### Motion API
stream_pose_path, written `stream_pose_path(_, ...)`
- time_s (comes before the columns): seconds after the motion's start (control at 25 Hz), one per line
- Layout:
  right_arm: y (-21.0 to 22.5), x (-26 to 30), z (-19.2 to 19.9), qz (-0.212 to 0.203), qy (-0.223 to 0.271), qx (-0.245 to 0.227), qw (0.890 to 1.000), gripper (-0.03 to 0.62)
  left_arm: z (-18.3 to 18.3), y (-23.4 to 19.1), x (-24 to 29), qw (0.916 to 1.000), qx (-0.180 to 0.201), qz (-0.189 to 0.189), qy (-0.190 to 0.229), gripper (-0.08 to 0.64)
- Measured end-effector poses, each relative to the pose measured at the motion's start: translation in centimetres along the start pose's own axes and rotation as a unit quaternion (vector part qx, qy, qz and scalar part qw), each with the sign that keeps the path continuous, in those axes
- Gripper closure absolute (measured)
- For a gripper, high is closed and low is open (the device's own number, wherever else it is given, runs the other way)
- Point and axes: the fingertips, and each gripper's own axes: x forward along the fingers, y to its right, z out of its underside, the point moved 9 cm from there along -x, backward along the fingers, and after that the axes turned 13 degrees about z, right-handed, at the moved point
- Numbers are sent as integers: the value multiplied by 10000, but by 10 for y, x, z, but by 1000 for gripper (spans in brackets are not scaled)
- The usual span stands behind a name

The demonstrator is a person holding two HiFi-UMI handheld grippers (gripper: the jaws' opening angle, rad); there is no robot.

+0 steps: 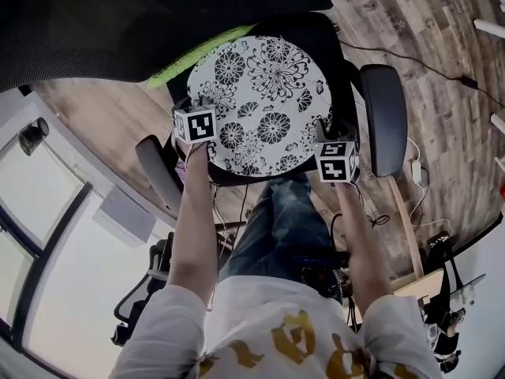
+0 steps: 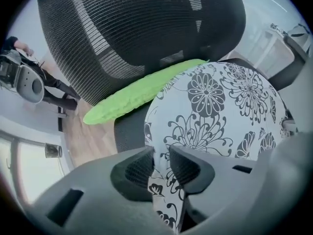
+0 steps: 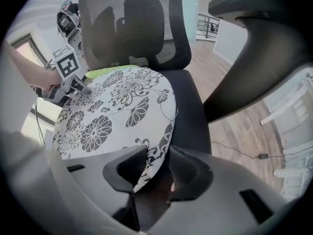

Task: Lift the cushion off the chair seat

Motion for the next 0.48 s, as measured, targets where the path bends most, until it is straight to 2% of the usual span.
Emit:
stream_pose_path(0.04,0,-1,-1,-25,-2,37,10000,465,0,2,-1,10000,44,10,-52,472)
stream_pose_path(0.08,-1,-2,-1,-58,-3,70,10000,527,-1,3,-2,9999,99,-7,-102,489)
stream_pose_path(0.12,-2,-3,-2,-86,1,89,9999,553,-1,5,-3,9998,149,-33,-140,521)
stream_pose_path(0.36,-3,-5,-4,-109,-73,203,9997,565,1,4,-6,9993,366,25,-114,534)
stream_pose_path(0.48,-3,-8,-5,-32,-48,142,9999,563,4,4,-10,9996,278,87,-37,535)
